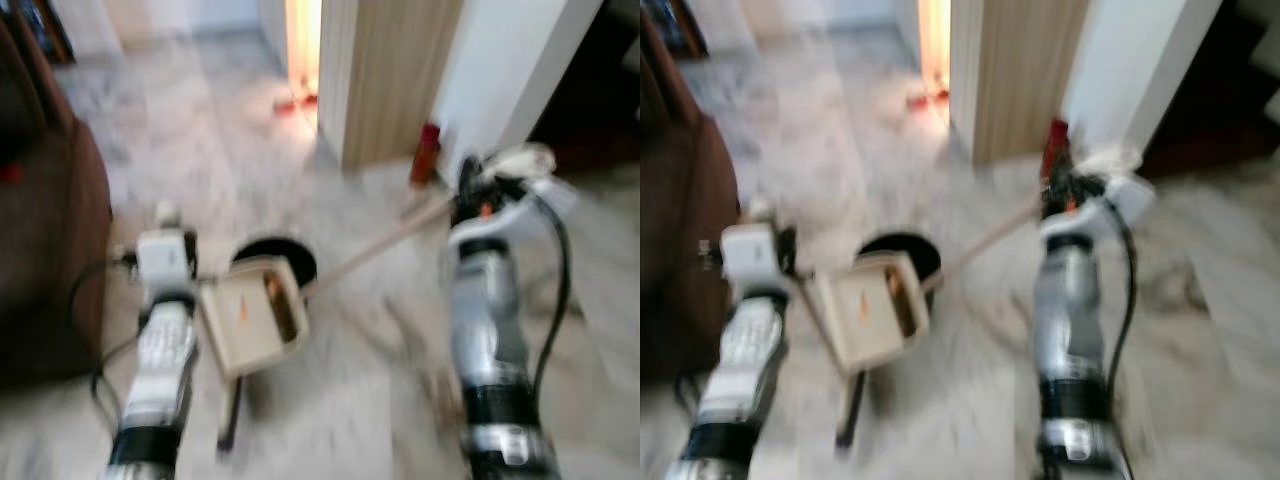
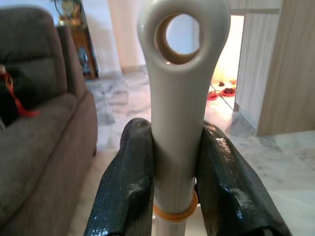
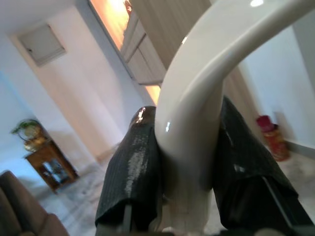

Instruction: Sweep floor

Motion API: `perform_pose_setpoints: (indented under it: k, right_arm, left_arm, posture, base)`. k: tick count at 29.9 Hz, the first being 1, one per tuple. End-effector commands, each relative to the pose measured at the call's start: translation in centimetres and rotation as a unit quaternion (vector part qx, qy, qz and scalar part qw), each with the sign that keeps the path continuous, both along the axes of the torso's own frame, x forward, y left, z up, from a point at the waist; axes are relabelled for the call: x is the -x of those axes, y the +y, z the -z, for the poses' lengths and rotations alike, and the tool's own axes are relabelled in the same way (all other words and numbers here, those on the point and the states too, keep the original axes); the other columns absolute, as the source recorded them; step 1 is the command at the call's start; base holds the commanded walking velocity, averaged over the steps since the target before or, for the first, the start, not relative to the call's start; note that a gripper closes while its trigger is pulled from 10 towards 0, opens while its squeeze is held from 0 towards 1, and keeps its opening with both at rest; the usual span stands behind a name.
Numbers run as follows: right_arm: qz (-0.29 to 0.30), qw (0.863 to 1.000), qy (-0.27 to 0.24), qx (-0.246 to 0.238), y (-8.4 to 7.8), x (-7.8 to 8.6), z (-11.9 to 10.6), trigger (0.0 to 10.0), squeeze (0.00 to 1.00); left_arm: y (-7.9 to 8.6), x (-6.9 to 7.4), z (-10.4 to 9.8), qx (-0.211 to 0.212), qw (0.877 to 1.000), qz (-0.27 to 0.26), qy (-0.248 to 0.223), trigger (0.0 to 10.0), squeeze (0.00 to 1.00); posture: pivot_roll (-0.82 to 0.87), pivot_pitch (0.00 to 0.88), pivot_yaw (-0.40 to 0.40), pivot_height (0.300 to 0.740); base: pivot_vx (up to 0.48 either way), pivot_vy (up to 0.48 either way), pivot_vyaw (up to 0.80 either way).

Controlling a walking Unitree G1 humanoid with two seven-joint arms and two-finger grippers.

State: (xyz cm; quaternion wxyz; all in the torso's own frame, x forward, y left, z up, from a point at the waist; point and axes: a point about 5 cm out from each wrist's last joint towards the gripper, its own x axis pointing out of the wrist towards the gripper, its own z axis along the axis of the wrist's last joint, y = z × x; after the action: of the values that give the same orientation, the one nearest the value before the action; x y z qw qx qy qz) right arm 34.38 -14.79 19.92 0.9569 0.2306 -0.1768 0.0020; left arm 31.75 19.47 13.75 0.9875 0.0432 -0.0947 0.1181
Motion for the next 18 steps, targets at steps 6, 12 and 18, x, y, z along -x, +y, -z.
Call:
perform_pose_setpoints:
  k: [6,12,18]
  right_arm:
    - [0.008,0.999,-0.035,-0.020,-0.77,0.30,-1.55,10.0,0.00]
    - [0.005,0.999,-0.037,-0.019,-0.66,0.31,-1.61,10.0,0.00]
    - [-0.005,0.999,-0.042,-0.011,-0.38,0.34,-1.81,10.0,0.00]
  left_arm:
    - [-0.85,-0.29,-1.17,-0.009,0.999,0.013,-0.029,10.0,0.00]
    - [-0.79,-0.29,-1.21,-0.009,0.999,0.011,-0.030,10.0,0.00]
    - [-0.72,-0.30,-1.28,-0.010,0.999,0.007,-0.032,10.0,0.00]
  posture:
    - [0.00,0.000,-0.012,0.740]
    - [0.00,0.000,-0.014,0.740]
    - [0.00,0.000,-0.019,0.740]
  base:
    - [0.349,0.000,0.00]
    - [0.352,0.000,0.00]
    - [0.351,0.000,0.34]
